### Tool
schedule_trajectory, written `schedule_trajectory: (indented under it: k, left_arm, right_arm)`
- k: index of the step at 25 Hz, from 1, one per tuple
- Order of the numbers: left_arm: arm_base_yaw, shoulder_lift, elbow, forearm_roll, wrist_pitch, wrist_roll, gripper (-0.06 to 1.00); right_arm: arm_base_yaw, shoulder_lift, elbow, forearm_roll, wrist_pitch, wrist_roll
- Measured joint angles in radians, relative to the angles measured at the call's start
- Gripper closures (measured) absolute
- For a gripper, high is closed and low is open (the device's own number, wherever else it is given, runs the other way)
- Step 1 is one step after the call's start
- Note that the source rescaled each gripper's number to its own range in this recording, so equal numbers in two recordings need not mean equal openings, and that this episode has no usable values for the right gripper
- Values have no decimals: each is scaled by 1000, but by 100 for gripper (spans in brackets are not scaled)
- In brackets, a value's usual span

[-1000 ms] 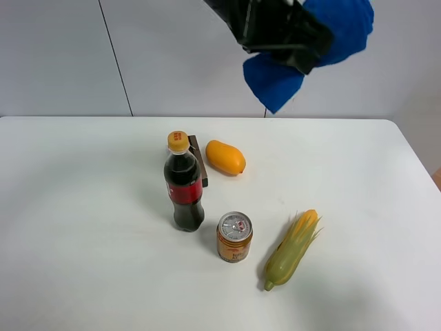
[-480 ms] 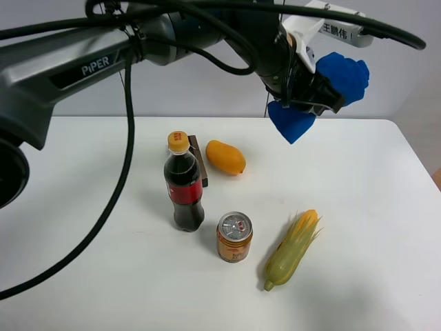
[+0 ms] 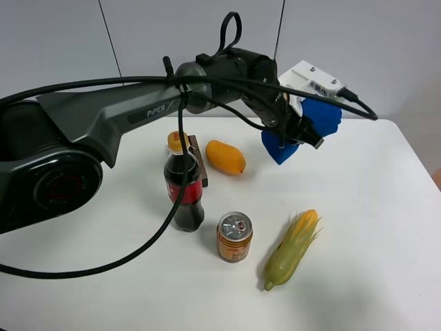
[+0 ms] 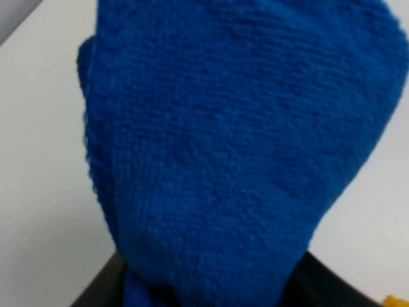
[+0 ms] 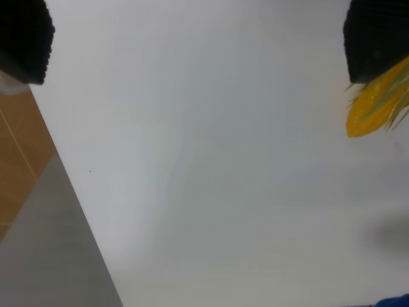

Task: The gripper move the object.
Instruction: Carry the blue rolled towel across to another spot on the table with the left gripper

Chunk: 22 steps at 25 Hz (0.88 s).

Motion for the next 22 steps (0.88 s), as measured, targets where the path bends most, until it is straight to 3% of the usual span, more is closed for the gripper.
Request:
schedule_trajectory:
  k: [6,18,22]
  left_arm:
    - [6,87,0,6,34,-4,94]
    - [6,137,-2,75,243,-7,94]
    - [6,137,-2,91,264,-7,94]
  right_arm:
    - [0,0,0,0,0,0]
    - [0,0,0,0,0,0]
    - [0,0,0,0,0,0]
